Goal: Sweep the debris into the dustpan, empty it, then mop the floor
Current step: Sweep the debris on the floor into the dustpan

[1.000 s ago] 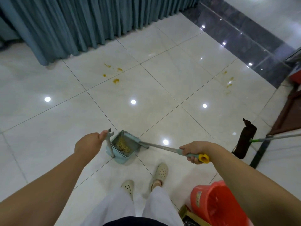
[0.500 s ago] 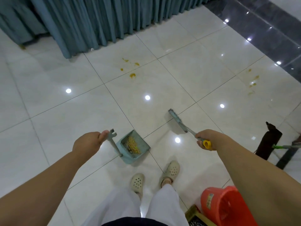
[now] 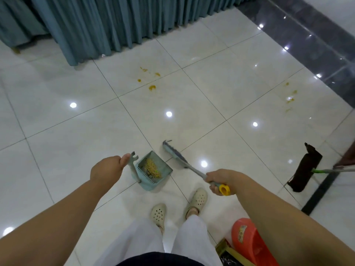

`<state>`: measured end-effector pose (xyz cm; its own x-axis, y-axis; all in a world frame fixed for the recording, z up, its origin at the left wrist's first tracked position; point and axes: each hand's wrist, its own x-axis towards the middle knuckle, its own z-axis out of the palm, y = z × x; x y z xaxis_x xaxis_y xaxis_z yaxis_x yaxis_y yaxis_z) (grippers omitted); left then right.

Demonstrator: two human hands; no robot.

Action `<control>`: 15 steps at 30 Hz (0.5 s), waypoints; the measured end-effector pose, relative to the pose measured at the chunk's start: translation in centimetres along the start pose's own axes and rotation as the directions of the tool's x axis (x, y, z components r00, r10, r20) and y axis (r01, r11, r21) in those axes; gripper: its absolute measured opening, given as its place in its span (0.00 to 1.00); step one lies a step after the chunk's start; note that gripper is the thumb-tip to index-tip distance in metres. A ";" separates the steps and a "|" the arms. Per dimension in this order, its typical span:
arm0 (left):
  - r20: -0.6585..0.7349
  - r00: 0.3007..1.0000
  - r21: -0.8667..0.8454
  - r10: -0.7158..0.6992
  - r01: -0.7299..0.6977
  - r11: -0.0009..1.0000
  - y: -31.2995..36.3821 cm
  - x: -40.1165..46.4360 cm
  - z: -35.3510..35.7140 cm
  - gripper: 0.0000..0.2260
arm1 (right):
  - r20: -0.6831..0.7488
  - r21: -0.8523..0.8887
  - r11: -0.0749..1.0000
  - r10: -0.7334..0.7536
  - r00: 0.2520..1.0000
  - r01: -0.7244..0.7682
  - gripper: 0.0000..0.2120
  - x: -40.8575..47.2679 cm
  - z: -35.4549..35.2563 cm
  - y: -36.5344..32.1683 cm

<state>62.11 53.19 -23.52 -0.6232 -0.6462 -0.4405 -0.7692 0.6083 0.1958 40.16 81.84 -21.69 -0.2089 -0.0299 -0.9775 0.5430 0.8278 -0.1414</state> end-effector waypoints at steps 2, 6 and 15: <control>0.005 1.000 0.000 0.016 -0.016 1.000 0.3 0.1 0.0 0.27 | 0.042 -0.014 1.000 0.005 0.999 -0.004 0.15 -0.7 1.2 0.1; 0.006 1.000 -0.037 0.020 -0.019 0.999 0.0 -0.1 -0.3 0.27 | 0.097 0.009 1.000 0.008 0.995 -0.009 0.17 -2.4 2.0 0.2; 0.025 0.999 -0.121 0.022 -0.019 0.992 -0.6 -0.7 -0.1 0.27 | 0.008 0.043 0.999 -0.028 1.000 0.028 0.11 -4.9 -0.1 0.4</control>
<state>62.97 53.27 -23.17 -0.6365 -0.6208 -0.4576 -0.7686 0.5602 0.3090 41.28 82.36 -16.89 -0.2172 -0.0576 -0.9744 0.5711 0.8021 -0.1747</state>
